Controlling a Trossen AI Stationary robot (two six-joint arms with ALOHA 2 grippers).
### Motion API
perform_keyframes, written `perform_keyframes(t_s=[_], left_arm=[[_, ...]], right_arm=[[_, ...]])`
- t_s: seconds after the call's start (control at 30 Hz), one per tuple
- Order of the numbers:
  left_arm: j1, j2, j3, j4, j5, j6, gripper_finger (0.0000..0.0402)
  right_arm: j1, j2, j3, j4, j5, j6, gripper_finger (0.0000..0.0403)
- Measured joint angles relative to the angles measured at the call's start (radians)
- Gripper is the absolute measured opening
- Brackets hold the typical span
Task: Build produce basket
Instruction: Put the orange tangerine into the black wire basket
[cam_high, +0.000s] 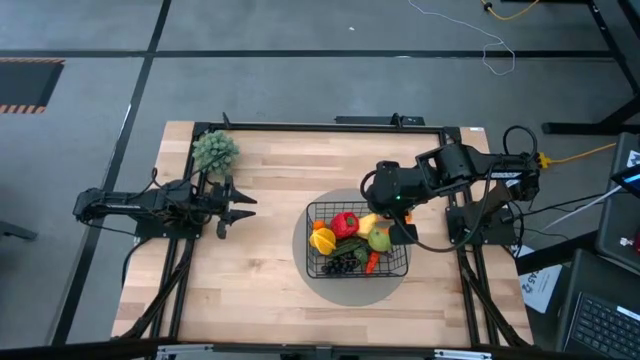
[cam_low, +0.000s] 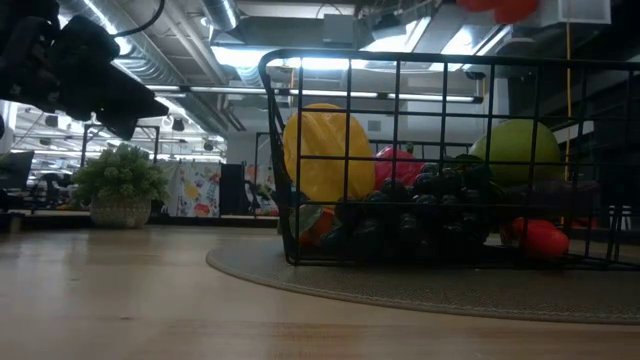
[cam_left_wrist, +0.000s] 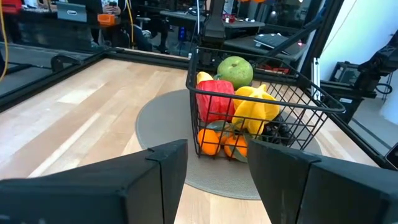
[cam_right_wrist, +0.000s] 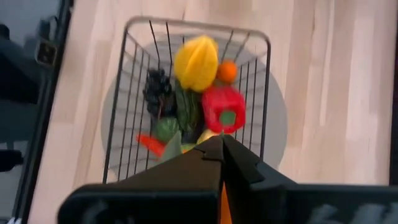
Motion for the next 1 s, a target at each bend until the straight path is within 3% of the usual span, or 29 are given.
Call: perform_keyframes(t_s=[0.2,0.4,0.7,1.0], left_arm=[[0.000,0.000,0.000,0.000,0.001,0.000,0.0157],[0.000,0.000,0.000,-0.001,0.001,0.000,0.0157],[0.000,0.000,0.000,-0.001,0.001,0.000,0.0157],[0.000,0.000,0.000,-0.001,0.001,0.000,0.0157]], right_arm=[[0.000,0.000,-0.001,0.215,0.001,-0.007,0.0000],[0.000,0.001,-0.039,0.383,0.001,-0.129,0.0000],[-0.004,0.002,-0.162,0.364,0.000,-0.145,0.0000],[-0.006,0.000,-0.253,0.269,-0.002,0.016,0.0000]])
